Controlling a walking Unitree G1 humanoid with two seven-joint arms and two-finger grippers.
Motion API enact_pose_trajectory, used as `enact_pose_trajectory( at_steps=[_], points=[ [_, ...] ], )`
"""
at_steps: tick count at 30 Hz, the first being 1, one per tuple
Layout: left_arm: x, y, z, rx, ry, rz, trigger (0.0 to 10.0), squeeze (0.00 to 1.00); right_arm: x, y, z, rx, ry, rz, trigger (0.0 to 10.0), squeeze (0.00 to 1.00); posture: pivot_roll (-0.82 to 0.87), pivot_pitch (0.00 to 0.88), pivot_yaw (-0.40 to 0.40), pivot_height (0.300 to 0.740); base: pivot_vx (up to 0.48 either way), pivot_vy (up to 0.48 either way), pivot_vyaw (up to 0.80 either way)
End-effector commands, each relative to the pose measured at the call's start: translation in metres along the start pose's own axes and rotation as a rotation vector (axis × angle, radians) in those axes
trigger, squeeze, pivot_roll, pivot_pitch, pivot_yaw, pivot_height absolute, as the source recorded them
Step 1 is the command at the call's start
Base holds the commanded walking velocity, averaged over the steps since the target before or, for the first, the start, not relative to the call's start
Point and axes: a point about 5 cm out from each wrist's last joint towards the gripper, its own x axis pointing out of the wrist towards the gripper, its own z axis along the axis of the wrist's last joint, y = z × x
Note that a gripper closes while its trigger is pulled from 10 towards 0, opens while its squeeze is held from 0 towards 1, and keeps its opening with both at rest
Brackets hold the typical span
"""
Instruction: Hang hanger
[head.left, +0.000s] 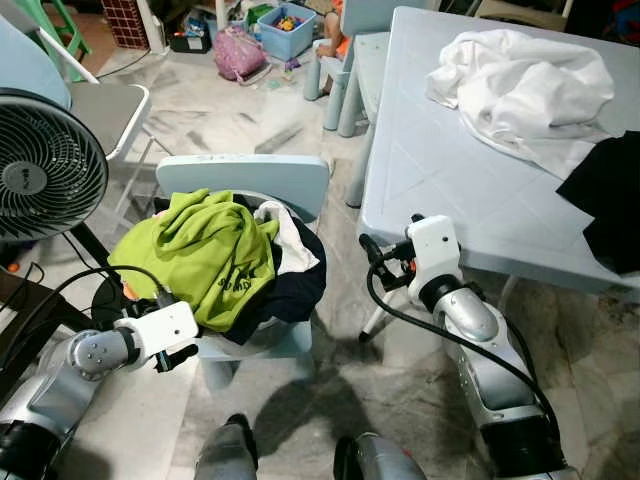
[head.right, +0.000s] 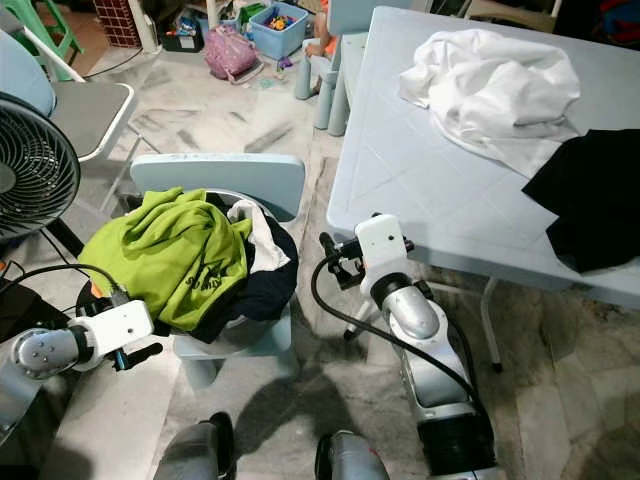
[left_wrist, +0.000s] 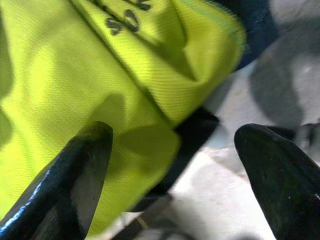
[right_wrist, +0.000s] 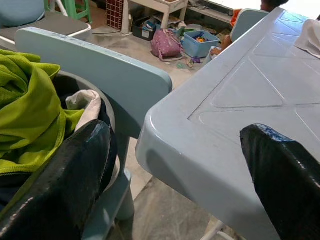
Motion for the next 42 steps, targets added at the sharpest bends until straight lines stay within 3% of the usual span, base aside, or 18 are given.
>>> enact_pose_trajectory(
  at_steps=[1,9,11,12,13,15,17,22,31,35,38,42],
  points=[
    [0.006,-0.001,-0.002,0.029,-0.008,0.016,10.0,0.00,-0.005,-0.002,0.000,-0.007,0.004,-0.009,10.0,0.00,-0.03,0.183,-0.072,0.740,0.000,0.000,0.00],
    [0.018,0.005,0.004,0.036,-0.046,0.046,10.0,0.00,-0.008,-0.004,0.000,-0.011,0.013,-0.008,10.0,0.00,-0.04,0.190,-0.078,0.740,0.000,0.000,0.00],
    [0.021,0.003,0.006,0.042,-0.056,0.044,8.9,0.00,-0.008,-0.003,0.000,-0.012,0.013,-0.007,10.0,0.00,-0.04,0.190,-0.078,0.740,0.000,0.000,0.00],
    [0.022,0.002,0.007,0.049,-0.064,0.038,9.1,0.00,-0.008,-0.003,0.001,-0.012,0.012,-0.006,10.0,0.00,-0.05,0.190,-0.079,0.740,0.000,0.000,0.00],
    [0.024,-0.001,0.008,0.054,-0.079,0.025,8.1,0.00,-0.008,-0.003,0.001,-0.013,0.011,-0.005,10.0,0.00,-0.05,0.190,-0.079,0.740,0.000,0.000,0.00],
    [0.025,-0.002,0.009,0.054,-0.083,0.023,8.1,0.00,-0.008,-0.003,0.001,-0.013,0.011,-0.005,10.0,0.00,-0.05,0.190,-0.079,0.740,0.000,0.000,0.00],
    [0.027,-0.007,0.011,0.046,-0.109,-0.017,0.4,0.00,-0.008,-0.003,0.001,-0.013,0.013,-0.006,10.0,0.00,-0.05,0.188,-0.079,0.740,0.000,0.000,0.00],
    [0.029,-0.020,0.008,0.041,-0.113,-0.133,0.0,0.00,-0.008,-0.003,0.001,-0.013,0.014,-0.006,10.0,0.00,-0.04,0.184,-0.081,0.740,0.000,0.000,0.00],
    [0.028,-0.023,-0.001,0.071,-0.071,-0.191,0.0,0.00,-0.006,-0.004,0.002,-0.016,0.012,-0.008,10.0,0.00,-0.04,0.178,-0.081,0.740,0.000,0.000,0.00],
    [0.027,-0.013,-0.002,0.108,-0.060,-0.129,0.0,0.00,-0.005,-0.005,0.002,-0.017,0.011,-0.010,10.0,0.00,-0.04,0.172,-0.080,0.740,0.000,0.000,0.00],
    [0.027,0.002,-0.001,0.220,-0.042,-0.030,0.0,0.00,-0.005,-0.004,0.002,-0.018,0.011,-0.009,10.0,0.00,-0.04,0.172,-0.081,0.740,0.000,0.000,0.00],
    [0.026,0.009,-0.002,0.228,-0.029,0.023,0.0,0.00,-0.005,-0.004,0.002,-0.018,0.009,-0.010,10.0,0.00,-0.04,0.172,-0.081,0.740,0.000,0.000,0.00]
  ],
)
